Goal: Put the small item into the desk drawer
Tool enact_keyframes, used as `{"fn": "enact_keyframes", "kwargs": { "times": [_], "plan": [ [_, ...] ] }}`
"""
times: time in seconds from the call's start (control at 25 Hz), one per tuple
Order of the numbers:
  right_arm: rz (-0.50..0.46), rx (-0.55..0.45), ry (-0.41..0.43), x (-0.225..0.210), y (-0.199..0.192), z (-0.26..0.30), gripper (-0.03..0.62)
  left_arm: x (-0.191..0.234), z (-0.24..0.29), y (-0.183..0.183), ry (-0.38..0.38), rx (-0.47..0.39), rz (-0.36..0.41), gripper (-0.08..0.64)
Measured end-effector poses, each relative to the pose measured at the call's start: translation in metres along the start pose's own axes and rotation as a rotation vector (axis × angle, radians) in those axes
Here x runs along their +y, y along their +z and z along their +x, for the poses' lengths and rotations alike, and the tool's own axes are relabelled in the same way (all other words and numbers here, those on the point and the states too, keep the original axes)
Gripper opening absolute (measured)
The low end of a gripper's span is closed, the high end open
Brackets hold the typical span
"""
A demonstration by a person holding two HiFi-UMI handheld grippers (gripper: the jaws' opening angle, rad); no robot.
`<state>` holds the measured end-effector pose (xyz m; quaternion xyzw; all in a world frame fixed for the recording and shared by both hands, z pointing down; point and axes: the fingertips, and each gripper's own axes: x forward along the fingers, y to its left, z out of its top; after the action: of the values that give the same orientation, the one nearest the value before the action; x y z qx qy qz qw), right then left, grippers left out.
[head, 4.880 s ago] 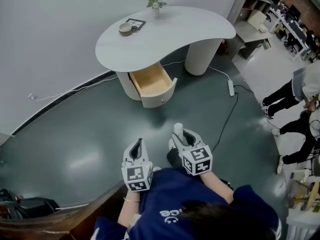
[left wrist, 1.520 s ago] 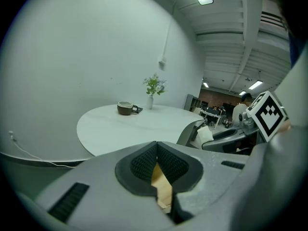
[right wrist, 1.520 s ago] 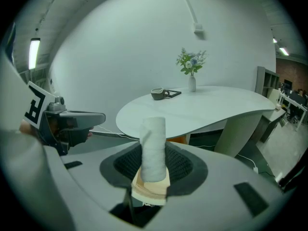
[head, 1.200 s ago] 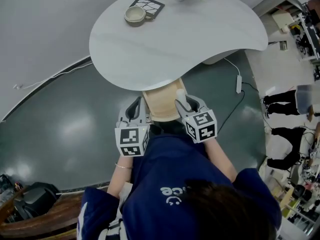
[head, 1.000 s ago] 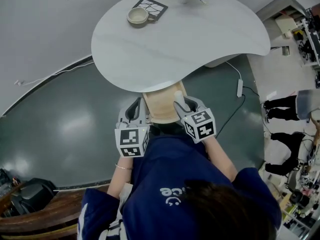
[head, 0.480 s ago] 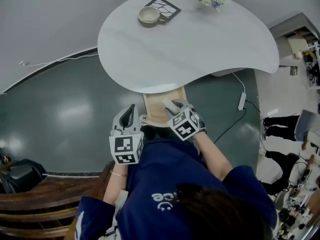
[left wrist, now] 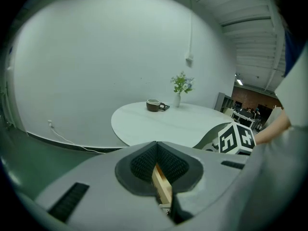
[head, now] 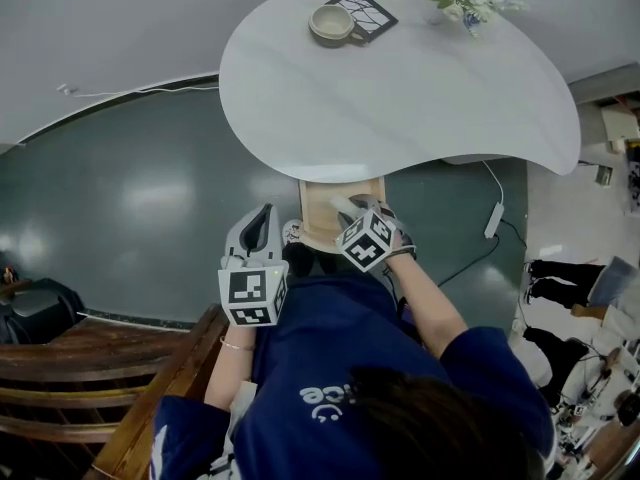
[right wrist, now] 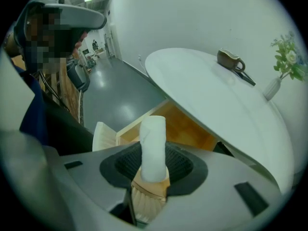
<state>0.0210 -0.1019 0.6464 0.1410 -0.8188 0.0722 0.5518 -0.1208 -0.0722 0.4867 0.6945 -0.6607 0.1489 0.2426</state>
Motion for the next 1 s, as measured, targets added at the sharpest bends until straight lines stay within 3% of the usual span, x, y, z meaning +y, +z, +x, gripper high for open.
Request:
{"fn": "enact_keyframes", "kwargs": {
  "times": [0.44, 0.84, 1.0],
  "plan": [
    [-0.111, 0.084, 0.062, 0.003, -0.014, 0.043, 0.150, 0.012, -0.009, -0.014, 0.113, 0.033, -0.051, 0.003],
    [-0.298, 0.156, 0.090, -0.001, -0.025, 0.083, 0.150, 0.028, -0.027, -0.031, 0.241, 0.069, -0.079, 0.003],
    [-0.326, 0.169, 0.104, -0.001, -0.025, 0.097, 0.150, 0.034, -0.034, -0.040, 0.281, 0.097, -0.078, 0.003]
  ]
}}
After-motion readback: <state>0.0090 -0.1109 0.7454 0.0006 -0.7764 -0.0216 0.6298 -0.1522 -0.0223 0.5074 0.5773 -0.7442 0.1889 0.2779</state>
